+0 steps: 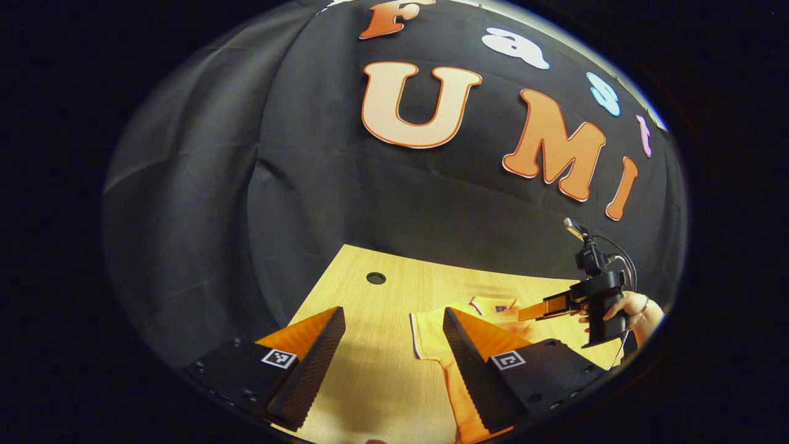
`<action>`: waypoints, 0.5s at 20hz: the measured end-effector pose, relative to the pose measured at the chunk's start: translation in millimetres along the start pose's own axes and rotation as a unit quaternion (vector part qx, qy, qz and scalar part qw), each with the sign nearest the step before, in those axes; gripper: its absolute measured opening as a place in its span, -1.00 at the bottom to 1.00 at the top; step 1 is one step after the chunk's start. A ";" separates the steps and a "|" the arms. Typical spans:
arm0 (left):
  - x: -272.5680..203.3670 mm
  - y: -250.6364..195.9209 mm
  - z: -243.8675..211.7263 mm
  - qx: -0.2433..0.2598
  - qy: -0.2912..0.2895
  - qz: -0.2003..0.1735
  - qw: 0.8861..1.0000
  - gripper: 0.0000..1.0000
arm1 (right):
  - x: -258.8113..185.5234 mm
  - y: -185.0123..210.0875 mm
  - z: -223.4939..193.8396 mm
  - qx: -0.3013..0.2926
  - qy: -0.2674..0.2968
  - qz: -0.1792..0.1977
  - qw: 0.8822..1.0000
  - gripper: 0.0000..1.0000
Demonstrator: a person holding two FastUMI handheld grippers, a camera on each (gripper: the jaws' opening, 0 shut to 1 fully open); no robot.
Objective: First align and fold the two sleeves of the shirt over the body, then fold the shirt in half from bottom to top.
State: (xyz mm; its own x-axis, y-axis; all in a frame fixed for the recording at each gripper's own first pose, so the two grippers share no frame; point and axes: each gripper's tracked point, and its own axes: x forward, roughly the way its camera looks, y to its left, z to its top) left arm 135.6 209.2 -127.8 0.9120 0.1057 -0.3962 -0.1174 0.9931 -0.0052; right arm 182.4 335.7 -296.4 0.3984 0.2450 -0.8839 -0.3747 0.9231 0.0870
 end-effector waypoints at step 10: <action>15.1 -44.1 -3.0 -0.035 0.039 -0.040 0.998 0.96 | -40.1 -33.7 17.1 -0.006 -0.080 -0.028 0.996 0.99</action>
State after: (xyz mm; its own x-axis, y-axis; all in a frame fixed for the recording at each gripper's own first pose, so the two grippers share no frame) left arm 153.3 166.9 -136.3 0.8865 0.0193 -0.4624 -0.0750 0.9919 -0.1025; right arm 193.4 299.9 -256.0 0.5474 0.2383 -0.8022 -0.3571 0.9334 0.0336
